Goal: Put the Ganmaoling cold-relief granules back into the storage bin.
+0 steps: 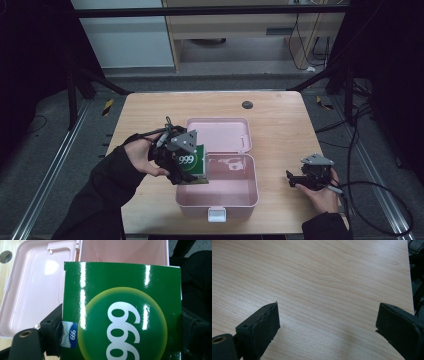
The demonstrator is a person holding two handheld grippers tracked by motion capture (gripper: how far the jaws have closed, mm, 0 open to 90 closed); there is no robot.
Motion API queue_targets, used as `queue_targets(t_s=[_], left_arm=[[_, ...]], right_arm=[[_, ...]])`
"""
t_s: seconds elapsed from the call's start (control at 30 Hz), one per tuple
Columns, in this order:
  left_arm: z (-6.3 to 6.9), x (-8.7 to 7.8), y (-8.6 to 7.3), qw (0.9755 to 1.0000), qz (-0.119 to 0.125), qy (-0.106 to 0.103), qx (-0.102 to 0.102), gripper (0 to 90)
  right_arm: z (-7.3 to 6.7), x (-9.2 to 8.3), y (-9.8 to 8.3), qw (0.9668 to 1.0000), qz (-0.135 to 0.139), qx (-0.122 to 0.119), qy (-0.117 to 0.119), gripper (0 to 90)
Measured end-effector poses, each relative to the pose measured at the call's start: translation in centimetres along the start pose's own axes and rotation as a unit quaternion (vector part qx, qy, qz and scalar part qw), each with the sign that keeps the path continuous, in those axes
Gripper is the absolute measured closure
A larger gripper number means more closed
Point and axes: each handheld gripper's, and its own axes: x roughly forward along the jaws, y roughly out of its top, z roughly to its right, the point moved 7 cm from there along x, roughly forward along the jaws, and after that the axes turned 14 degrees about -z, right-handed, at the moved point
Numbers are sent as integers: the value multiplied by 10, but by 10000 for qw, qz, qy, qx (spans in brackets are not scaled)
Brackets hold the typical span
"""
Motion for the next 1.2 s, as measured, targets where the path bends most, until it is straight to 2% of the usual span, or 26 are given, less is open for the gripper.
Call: queue_targets(t_s=[0.37, 0.97, 1.2], left_arm=[[0, 17, 7, 9999, -81, -120, 70, 145], [2, 57, -1, 9985, -419, -331, 100, 144], [4, 69, -6, 9982, -445, -400, 69, 144]], right_arm=[[0, 0, 0, 10000, -6, -1, 3, 54], [-1, 2, -1, 10000, -47, -37, 1, 54], [-1, 2, -1, 10000, -52, -38, -5, 54]])
